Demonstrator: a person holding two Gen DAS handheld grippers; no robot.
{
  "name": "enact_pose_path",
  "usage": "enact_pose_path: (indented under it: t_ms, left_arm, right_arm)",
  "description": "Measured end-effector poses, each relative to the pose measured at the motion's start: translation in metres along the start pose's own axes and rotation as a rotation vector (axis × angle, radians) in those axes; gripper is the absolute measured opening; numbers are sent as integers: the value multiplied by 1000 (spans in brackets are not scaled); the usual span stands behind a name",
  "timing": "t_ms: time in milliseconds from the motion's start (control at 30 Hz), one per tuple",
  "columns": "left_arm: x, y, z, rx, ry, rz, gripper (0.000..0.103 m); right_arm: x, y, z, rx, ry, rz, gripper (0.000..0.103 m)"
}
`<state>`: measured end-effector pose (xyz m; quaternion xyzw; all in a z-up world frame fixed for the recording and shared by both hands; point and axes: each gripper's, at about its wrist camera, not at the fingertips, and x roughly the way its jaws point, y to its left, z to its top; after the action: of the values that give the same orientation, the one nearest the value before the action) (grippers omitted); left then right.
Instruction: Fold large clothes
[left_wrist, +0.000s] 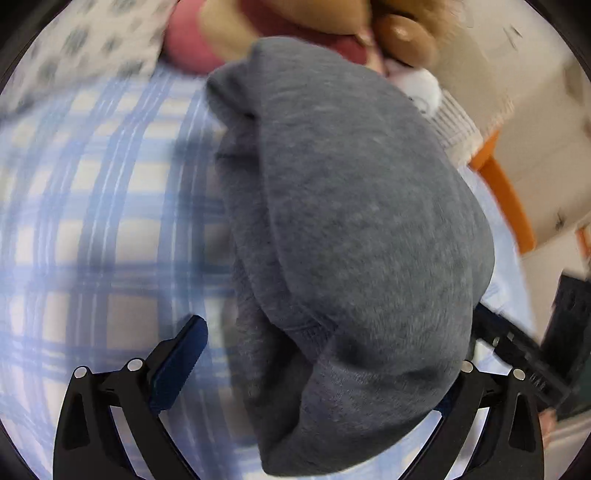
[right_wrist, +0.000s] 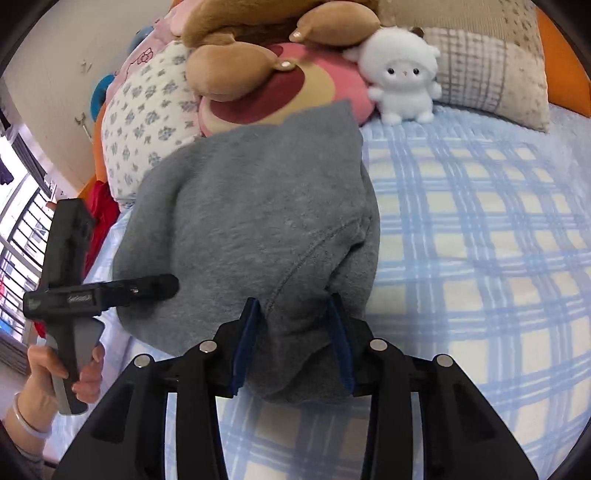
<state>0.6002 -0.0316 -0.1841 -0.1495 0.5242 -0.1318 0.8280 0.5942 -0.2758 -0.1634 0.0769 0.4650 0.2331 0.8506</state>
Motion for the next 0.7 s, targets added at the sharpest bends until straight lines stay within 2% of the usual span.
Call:
enact_pose_path:
  t_ms: [67,200,233,267,333,400,500,600,667,700]
  left_arm:
    - [3,0,2,-10,-7,18,101]
    - [-8,-3,8,-40,34,37,101]
    - [-15,-6,11,-43,35,42,101]
    - [-30,-11,12,-21,16,70,101]
    - [-53,-22,13,17,-27,73,101]
    - [-74,-34,16,20,-64,30,101]
    - [-84,-47,26,11,-109,-61,101]
    - [-69,-54,38,-32,-114,-160,101]
    - [-53,-46,41,-78,-99,-172,101]
    - [-44,-41,41,-89,-81,-144,101]
  right_arm:
    - [4,4,1,-19,-1,-28,39]
    - [-5,5,13,14,50,-12,42]
    - [-14,7,17,7,51,-8,49]
    - [-26,10,21,-4,37,2,61]
    - [-56,13,33,-34,-30,0,65]
    - [-74,7,48,2,-71,39,65]
    - [-70,-6,63,98,-79,106,62]
    - [-48,-18,68,224,-59,244,50]
    - [-31,-26,66,299,-43,306,43]
    - [-24,-29,64,312,-34,303,41]
